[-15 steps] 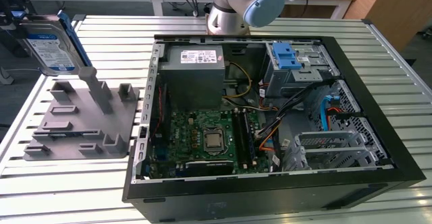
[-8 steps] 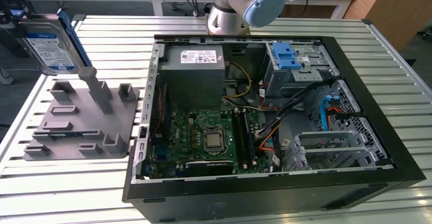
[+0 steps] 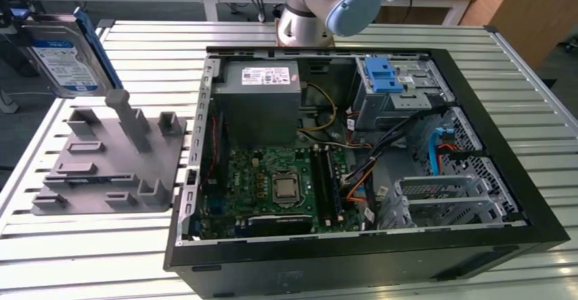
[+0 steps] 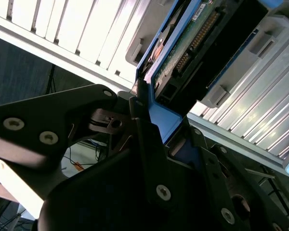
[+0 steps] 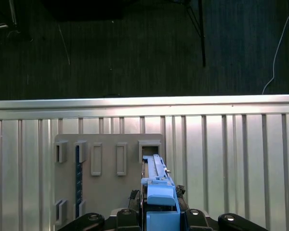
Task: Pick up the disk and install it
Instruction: 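Pick up the disk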
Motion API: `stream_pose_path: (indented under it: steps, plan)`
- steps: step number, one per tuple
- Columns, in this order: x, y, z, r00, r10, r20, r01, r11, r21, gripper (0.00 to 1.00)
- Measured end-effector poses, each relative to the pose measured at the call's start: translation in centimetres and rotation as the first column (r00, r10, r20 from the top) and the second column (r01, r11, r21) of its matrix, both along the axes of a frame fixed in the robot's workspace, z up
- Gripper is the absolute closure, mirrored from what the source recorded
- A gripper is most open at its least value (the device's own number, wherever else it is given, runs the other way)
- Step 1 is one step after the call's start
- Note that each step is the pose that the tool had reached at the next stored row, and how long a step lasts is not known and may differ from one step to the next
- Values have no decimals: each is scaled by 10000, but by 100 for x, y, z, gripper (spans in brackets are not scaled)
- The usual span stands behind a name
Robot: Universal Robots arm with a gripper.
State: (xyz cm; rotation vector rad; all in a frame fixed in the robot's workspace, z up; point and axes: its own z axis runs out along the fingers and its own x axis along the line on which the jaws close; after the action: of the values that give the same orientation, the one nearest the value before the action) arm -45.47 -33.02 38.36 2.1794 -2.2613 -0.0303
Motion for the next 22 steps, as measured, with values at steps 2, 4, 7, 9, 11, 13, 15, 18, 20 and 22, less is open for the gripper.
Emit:
stream_pose_path:
  steps: [2, 4, 7, 9, 11, 13, 15, 18, 20, 22]
  plan:
    - [0, 0, 13, 10000, 0, 0, 0, 10000, 0, 64]
    - [0, 0, 24, 10000, 0, 0, 0, 10000, 0, 64]
    - [0, 0, 35, 10000, 0, 1, 0, 10000, 0, 64]
    - [0, 0, 40, 10000, 1, 0, -1, 10000, 0, 64]
    - [0, 0, 44, 10000, 0, 0, 0, 10000, 0, 64]
    - [0, 0, 50, 10000, 1, -1, -1, 10000, 0, 64]
    - [0, 0, 55, 10000, 0, -1, 0, 10000, 0, 64]
    - [0, 0, 62, 10000, 1, 0, -1, 10000, 0, 64]
    - [0, 0, 68, 10000, 0, 0, 0, 10000, 0, 64]
    - [0, 0, 72, 10000, 0, 1, 0, 10000, 0, 64]
